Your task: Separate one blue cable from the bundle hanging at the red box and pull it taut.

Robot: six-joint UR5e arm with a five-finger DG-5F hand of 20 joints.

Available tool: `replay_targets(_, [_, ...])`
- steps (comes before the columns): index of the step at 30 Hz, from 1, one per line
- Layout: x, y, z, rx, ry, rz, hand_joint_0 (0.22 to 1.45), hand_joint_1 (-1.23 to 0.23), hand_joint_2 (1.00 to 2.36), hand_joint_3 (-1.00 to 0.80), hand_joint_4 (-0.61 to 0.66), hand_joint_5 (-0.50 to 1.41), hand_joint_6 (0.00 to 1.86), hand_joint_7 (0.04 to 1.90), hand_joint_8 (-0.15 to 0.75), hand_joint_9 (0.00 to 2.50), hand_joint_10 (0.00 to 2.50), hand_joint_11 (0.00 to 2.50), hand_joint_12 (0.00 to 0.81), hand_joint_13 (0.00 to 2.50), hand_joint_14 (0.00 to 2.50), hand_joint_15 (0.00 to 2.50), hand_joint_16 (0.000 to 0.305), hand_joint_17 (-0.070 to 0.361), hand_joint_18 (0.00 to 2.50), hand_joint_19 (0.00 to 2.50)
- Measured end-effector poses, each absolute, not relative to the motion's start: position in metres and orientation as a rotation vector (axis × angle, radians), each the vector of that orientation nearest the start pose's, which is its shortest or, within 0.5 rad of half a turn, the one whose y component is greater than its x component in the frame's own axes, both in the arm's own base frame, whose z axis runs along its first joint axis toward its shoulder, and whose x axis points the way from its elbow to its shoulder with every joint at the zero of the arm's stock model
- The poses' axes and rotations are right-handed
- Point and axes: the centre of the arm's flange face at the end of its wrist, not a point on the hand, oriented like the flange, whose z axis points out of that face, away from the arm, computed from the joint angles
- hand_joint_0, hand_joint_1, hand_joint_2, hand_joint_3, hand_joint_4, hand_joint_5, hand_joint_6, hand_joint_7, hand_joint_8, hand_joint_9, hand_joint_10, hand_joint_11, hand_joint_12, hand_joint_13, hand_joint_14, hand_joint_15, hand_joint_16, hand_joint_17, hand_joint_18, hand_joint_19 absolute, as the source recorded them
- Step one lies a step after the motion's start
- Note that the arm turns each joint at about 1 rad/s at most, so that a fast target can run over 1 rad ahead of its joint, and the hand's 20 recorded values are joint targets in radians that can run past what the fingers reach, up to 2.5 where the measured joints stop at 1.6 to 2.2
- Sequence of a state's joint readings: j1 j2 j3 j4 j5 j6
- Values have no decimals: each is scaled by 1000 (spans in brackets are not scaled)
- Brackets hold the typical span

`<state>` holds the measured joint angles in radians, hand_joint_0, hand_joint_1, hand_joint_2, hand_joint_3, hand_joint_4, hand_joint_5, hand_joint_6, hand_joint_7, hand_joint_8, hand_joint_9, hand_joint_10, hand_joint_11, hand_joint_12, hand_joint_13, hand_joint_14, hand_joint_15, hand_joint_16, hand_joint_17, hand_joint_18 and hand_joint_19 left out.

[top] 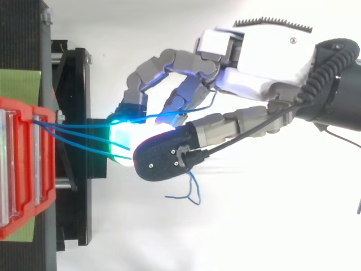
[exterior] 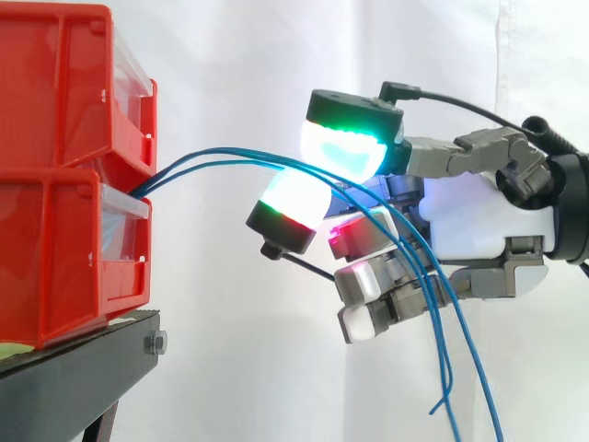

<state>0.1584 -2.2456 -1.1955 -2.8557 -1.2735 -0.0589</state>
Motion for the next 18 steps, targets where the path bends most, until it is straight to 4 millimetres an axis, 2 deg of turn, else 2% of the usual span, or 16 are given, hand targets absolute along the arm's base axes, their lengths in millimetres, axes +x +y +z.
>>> replay_targets(8, [749,-45,280,1240,1151,1048,726,-795,1000,-500,94,-226,897,876,294,1126,21,1247,347,988,27,741,49,110,726,675])
replay_targets(11, [749,-45,280,1240,1151,1048,685,-807,1000,-500,88,-215,893,899,292,1147,21,1248,342,987,27,746,48,109,721,677])
replay_targets(18, [749,-45,281,1240,1151,1048,598,-711,1000,-500,99,-201,875,905,295,1190,23,1264,348,986,28,746,48,108,709,702])
